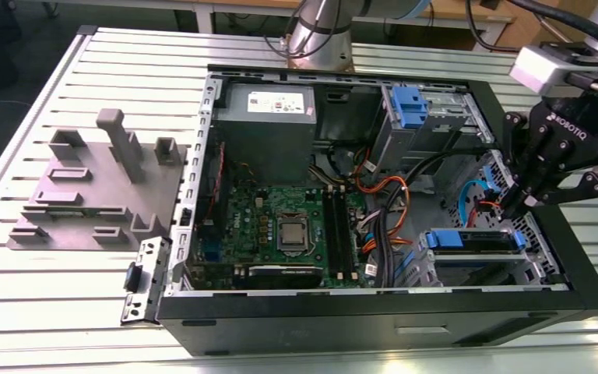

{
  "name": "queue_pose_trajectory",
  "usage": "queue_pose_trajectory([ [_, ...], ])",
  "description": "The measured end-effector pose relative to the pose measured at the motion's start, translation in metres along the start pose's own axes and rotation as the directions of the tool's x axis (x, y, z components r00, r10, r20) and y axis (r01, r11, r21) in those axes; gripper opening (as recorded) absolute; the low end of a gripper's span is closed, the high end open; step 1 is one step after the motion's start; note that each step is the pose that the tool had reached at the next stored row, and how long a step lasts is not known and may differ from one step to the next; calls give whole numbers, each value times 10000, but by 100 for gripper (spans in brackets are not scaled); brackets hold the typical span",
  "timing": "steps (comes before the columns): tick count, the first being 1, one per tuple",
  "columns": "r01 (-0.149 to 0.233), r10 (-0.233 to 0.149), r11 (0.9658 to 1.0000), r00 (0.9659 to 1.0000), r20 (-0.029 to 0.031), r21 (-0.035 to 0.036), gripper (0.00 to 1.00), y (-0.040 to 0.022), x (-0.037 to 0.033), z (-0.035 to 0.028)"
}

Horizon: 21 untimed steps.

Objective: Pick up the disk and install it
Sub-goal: 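Insert the first disk wire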

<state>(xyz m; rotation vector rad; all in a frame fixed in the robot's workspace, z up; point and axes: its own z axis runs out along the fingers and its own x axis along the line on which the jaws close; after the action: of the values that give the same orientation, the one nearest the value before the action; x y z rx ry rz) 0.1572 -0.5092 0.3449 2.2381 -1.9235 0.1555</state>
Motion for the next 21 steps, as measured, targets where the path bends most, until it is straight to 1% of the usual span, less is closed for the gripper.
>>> queue_pose_trajectory([
  [5,-5,5,10000,10000,-5,21,17,2,0,-1],
  [12,-7,7,10000,10000,-6,31,17,3,-1,0],
  [16,-18,18,10000,10000,-14,81,17,14,-3,0],
  [18,-34,35,9999,10000,-26,156,17,39,-7,0],
  [21,-51,51,9997,10000,-36,238,17,55,-9,4],
])
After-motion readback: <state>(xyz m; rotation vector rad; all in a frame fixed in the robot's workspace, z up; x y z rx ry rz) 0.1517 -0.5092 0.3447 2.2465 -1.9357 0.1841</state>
